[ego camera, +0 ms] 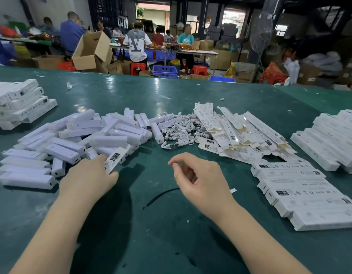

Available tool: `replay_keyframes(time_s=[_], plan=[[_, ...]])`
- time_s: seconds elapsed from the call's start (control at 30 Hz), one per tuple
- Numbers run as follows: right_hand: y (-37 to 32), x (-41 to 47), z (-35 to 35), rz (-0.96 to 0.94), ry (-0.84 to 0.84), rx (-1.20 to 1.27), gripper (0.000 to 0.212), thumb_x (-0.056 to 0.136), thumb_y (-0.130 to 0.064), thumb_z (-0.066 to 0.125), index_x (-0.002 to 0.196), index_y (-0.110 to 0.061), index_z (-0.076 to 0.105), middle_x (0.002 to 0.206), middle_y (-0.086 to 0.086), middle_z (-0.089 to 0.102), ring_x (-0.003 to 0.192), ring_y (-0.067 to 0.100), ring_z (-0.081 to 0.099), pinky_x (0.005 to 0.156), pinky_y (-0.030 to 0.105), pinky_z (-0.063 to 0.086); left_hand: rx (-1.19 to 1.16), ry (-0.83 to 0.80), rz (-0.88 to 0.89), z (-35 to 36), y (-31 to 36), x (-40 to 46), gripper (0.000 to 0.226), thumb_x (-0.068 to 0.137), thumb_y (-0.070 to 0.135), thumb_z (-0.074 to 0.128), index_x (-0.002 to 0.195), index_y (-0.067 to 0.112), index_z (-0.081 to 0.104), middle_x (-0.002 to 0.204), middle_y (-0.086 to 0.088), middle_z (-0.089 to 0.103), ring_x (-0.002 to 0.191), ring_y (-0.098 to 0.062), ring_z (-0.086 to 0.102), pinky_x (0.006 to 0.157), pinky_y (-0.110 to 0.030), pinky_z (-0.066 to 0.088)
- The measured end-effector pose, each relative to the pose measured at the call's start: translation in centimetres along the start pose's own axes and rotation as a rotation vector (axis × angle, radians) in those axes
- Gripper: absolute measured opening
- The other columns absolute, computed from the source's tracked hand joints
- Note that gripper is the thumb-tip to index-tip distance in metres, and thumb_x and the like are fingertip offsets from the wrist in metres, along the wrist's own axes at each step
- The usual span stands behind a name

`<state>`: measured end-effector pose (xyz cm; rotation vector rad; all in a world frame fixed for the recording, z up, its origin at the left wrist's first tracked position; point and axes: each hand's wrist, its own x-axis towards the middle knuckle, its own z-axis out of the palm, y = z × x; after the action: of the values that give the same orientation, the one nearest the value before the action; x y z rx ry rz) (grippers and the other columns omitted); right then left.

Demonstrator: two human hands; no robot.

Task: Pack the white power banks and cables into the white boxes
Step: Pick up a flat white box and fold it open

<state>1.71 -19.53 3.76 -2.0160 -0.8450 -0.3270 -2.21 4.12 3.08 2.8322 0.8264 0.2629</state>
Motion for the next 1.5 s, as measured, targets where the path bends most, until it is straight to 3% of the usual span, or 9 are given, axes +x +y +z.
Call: replay_keyframes(time_s=[0.13,0.27,0.43,0.57,0.77,0.87,1.07,1.17,1.5], plan=[[0.3,0.0,0.1,0.002,-0.006,0.002,0.01,0.091,-0.019,0.058,0.093,-0.023,0.067,0.061,-0.004,0.057,0.056,0.017,0.05,0.057,0.037,0.047,-0.158,0.156,0.002,-0.7,0.2,-0.2,0.015,0.085,0.032,0.054,0.081,0.018,0.05,0.07,-0.002,0.054,0.069,-0.025,0.05,0.055,-0.033,0.034],[0.4,0.0,0.3,0.093,0.016,0.139,0.011,0.089,-0.028,0.056,0.091,-0.029,0.066,0.069,-0.005,0.063,0.057,0.017,0.055,0.058,0.032,0.049,-0.619,0.354,0.104,-1.8,1.3,-1.3,0.014,0.088,0.032,0.058,0.08,0.021,0.055,0.064,0.0,0.056,0.061,-0.018,0.05,0.053,-0.033,0.034],[0.4,1.0,0.2,0.517,-0.022,0.659,0.036,0.094,-0.039,0.061,0.127,-0.031,0.048,0.106,-0.001,0.066,0.066,0.014,0.068,0.054,0.026,0.053,-1.161,-0.218,0.336,-2.0,4.6,-3.9,0.021,0.074,0.034,0.07,0.095,0.028,0.067,0.062,0.007,0.061,0.052,-0.011,0.054,0.051,-0.021,0.047],[0.6,1.6,-1.0,0.654,-0.029,0.919,0.039,0.094,-0.02,0.063,0.131,-0.019,0.049,0.081,0.001,0.073,0.052,0.009,0.058,0.05,0.019,0.049,-1.092,-0.423,0.518,-0.9,5.6,-5.1,0.02,0.076,0.033,0.067,0.095,0.039,0.067,0.07,0.006,0.066,0.057,-0.01,0.061,0.051,-0.022,0.047],[0.7,2.1,-3.2,0.625,0.384,1.003,0.028,0.093,-0.008,0.063,0.112,-0.023,0.05,0.076,0.005,0.064,0.048,0.007,0.054,0.041,0.015,0.042,-0.715,0.17,0.451,-0.3,4.9,-4.3,0.04,0.075,0.073,0.057,0.091,0.037,0.052,0.07,0.016,0.063,0.059,-0.007,0.055,0.057,-0.024,0.043],[0.7,2.3,-4.3,0.551,0.505,1.106,0.016,0.094,-0.009,0.062,0.105,-0.017,0.054,0.07,0.002,0.065,0.048,0.009,0.056,0.041,0.016,0.044,-0.499,0.217,0.484,-0.4,4.5,-3.9,0.057,0.074,0.074,0.036,0.105,0.03,0.053,0.074,0.012,0.06,0.066,-0.019,0.052,0.062,-0.036,0.044],[0.1,2.2,-4.2,0.337,0.403,1.136,0.01,0.096,-0.005,0.056,0.094,-0.014,0.053,0.087,0.009,0.075,0.058,0.017,0.068,0.048,0.019,0.05,-0.479,0.229,0.546,0.2,4.9,-3.9,0.039,0.085,0.05,0.06,0.114,0.026,0.051,0.089,0.006,0.059,0.074,-0.021,0.046,0.064,-0.035,0.041],[-0.2,1.8,-3.8,0.218,0.329,1.036,0.01,0.093,-0.007,0.059,0.094,-0.013,0.052,0.099,0.015,0.074,0.061,0.021,0.07,0.049,0.019,0.05,-0.479,0.193,0.518,0.5,4.7,-3.8,0.03,0.084,0.052,0.06,0.105,0.038,0.043,0.087,0.014,0.058,0.075,-0.021,0.05,0.066,-0.038,0.048],[-0.2,1.6,-3.2,0.176,0.246,0.816,0.009,0.094,-0.009,0.057,0.097,-0.007,0.049,0.097,0.015,0.073,0.057,0.023,0.067,0.056,0.026,0.055,-0.423,0.255,0.528,0.7,4.7,-3.6,0.028,0.089,0.047,0.053,0.11,0.029,0.049,0.084,0.019,0.049,0.071,-0.02,0.049,0.059,-0.033,0.038]])
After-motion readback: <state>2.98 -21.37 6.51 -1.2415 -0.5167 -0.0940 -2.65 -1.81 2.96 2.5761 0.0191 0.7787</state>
